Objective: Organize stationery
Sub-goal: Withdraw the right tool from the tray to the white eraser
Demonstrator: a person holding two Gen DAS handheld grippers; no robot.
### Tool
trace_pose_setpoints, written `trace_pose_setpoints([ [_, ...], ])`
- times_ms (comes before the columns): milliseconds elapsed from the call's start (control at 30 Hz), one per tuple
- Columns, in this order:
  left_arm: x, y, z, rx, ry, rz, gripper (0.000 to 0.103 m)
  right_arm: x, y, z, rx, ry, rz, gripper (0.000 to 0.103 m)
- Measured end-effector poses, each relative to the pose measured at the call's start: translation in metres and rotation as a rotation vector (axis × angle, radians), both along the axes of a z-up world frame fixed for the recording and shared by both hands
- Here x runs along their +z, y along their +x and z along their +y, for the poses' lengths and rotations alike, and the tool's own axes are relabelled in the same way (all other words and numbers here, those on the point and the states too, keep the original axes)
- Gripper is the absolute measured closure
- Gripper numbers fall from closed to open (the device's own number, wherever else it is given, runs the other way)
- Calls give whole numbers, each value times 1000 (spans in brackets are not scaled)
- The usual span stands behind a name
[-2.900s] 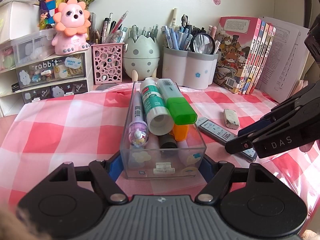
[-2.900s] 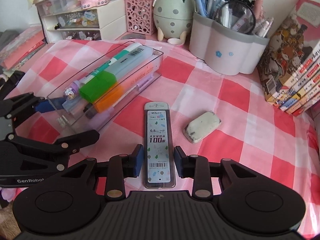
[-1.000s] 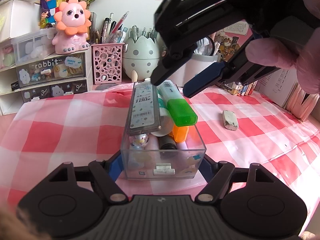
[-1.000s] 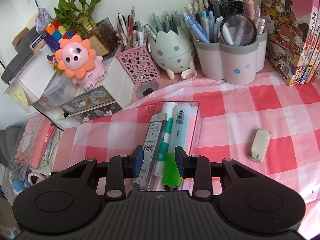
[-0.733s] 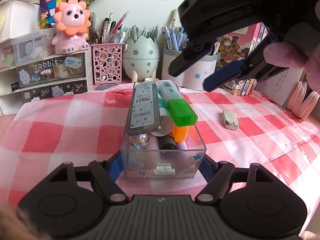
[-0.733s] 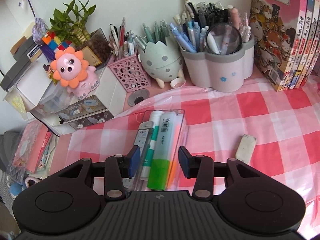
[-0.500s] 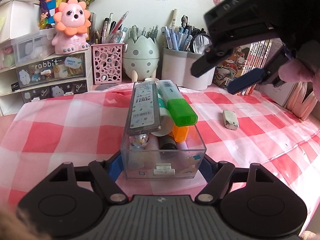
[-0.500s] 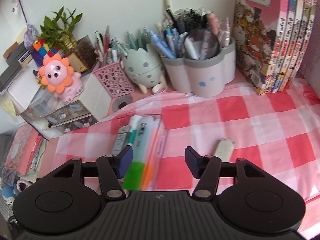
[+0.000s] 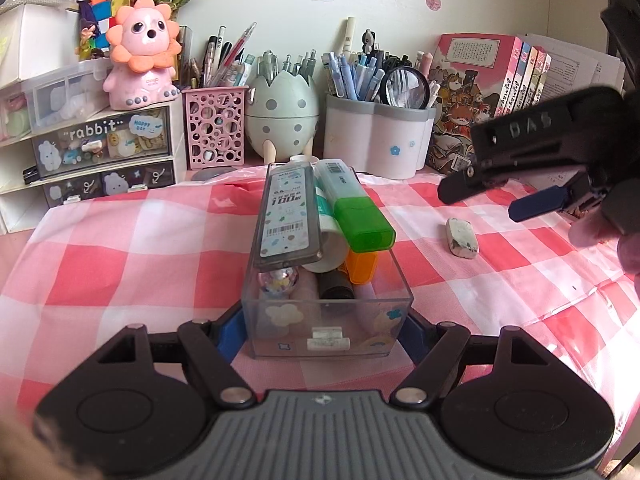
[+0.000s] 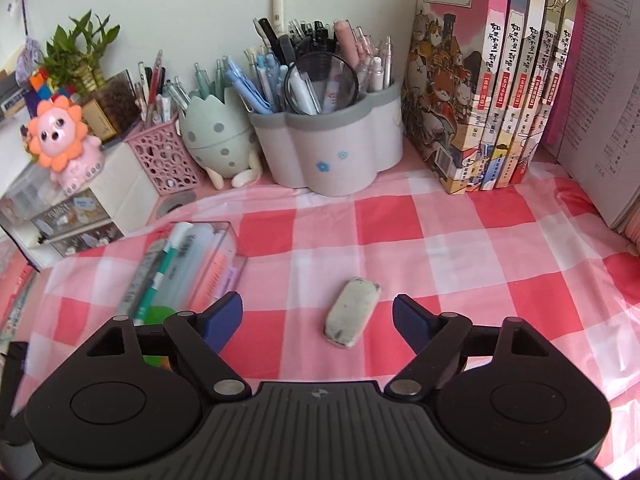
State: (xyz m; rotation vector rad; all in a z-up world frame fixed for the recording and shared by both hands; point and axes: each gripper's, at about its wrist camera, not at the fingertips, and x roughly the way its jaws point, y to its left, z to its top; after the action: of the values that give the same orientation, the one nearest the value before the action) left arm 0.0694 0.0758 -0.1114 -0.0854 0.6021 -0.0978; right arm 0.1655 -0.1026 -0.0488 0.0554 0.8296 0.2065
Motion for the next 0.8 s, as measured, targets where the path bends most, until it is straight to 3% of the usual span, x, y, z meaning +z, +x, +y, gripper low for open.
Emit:
trace_pose_setpoints([
  [267,0,0,1,0,0,0,52,-19,-9,1,54,-105,-59,22],
  [467,0,0,1,0,1,0,52,-33,-6,1,91,-127,-47,22],
  [567,0,0,1,0,2,0,52,-35,-3,2,98,-133,-58,28],
  [800,0,1,0,2,15,3,52,-36,3,5,126,-167,-77,54],
])
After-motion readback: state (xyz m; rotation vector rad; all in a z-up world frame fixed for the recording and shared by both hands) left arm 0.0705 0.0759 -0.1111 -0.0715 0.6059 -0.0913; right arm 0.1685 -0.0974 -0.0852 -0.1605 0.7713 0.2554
